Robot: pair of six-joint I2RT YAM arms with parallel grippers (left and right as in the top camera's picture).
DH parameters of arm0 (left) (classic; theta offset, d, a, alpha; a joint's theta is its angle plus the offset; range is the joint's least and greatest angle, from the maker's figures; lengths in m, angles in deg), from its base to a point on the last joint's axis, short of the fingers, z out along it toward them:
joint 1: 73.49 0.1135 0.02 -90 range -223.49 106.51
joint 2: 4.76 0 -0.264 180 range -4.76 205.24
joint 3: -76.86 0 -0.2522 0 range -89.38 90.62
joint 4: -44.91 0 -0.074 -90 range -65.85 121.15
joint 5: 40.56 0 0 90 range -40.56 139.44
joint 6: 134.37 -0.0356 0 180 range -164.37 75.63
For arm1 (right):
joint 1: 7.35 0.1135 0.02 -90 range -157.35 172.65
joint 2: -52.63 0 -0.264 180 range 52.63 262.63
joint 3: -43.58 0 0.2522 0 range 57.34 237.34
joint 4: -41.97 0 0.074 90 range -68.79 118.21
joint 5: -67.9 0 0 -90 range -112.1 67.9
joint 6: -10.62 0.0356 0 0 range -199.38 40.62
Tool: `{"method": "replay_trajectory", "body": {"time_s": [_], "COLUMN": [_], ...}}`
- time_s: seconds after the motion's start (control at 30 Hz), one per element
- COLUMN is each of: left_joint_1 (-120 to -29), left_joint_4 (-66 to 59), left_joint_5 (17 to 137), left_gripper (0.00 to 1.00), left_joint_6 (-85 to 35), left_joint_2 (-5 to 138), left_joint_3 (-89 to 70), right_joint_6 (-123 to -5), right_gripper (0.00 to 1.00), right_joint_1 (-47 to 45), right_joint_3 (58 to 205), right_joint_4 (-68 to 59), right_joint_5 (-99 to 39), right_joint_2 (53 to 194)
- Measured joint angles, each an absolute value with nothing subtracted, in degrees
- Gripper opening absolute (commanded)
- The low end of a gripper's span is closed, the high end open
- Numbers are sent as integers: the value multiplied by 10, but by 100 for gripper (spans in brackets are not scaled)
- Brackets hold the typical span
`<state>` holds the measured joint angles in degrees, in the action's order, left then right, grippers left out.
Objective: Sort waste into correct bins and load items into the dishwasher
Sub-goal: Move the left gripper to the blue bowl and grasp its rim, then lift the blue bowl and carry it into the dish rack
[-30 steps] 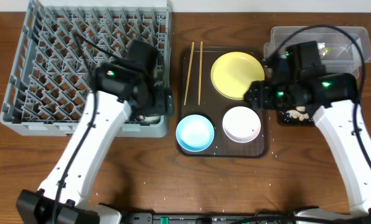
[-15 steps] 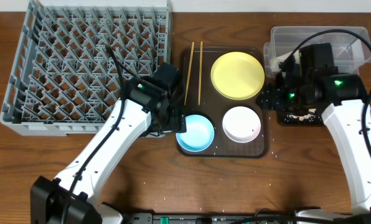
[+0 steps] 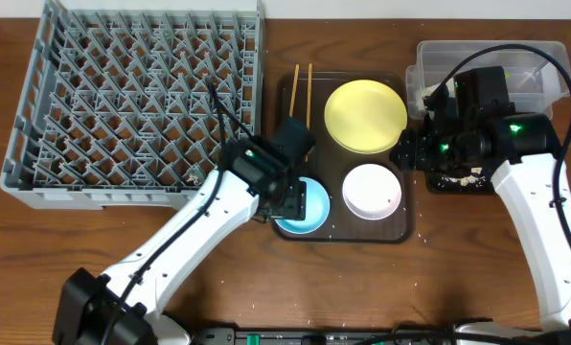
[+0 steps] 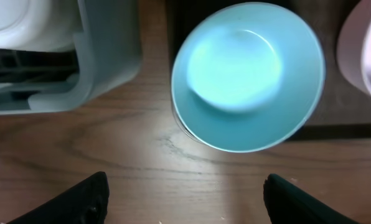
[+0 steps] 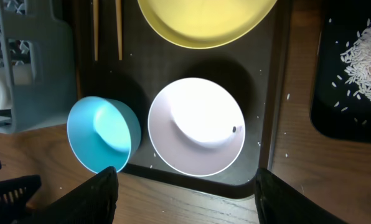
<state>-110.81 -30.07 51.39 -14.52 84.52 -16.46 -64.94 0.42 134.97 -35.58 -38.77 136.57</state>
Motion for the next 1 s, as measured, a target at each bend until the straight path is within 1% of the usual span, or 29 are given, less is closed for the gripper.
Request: {"method": "replay_trajectory", "body": {"time_s": [0.07, 0.27, 0.4, 0.57, 0.77, 0.9, 0.93, 1.0], "left_joint_1": [-1110, -1110, -1110, -1110, -1110, -1110, -1110, -1110], "left_joint_4": [-288, -218, -194, -178, -156, -146, -145, -143], "left_joint_5": [499, 479, 477, 475, 475, 475, 475, 475], "left_gripper": [81, 71, 69, 62, 58, 51, 45, 40], "left_joint_6": [-143, -142, -141, -141, -129, -128, -126, -126], "left_joint_2": [845, 847, 862, 893, 957, 981, 983, 983], "left_joint_3": [-175, -215, -222, -222, -222, -222, -222, -222], "right_joint_6": [-649, -649, -649, -649, -649, -649, -649, -649], "right_gripper": [68, 68, 67, 67, 67, 66, 66, 66], "right_joint_1": [4, 4, 4, 4, 4, 4, 4, 4], "right_joint_3": [1350, 1349, 1349, 1349, 1349, 1349, 1349, 1349], "right_joint_4": [-356, -354, -353, -352, -352, -352, -352, -352], "right_joint_5": [-388, -385, -384, -383, -382, -381, -381, -381], "right_joint_2": [1366, 1366, 1366, 1366, 1366, 1366, 1366, 1366]}}
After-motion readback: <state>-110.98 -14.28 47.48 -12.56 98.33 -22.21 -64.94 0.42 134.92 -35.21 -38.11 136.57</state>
